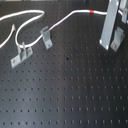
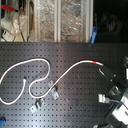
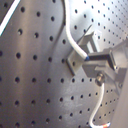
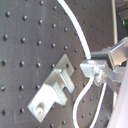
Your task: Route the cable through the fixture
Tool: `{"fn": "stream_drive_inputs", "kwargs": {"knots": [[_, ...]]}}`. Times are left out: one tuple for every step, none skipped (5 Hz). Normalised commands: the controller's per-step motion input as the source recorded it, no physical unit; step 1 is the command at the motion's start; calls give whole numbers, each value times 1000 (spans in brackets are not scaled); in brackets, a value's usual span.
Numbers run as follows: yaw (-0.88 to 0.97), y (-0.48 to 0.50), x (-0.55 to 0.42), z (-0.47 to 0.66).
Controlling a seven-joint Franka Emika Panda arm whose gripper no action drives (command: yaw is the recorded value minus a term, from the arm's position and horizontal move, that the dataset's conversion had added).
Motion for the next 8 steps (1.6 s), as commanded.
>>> {"fn": "stream_drive_inputs", "kwargs": {"knots": [[0,22,-17,-75],[0,-92,-136,80],[349,1,-379,84],[411,202,-202,-136],[111,226,-34,-358],[0,-50,-70,17],[-6,-247,-351,259],[0,19,-13,0]]}}
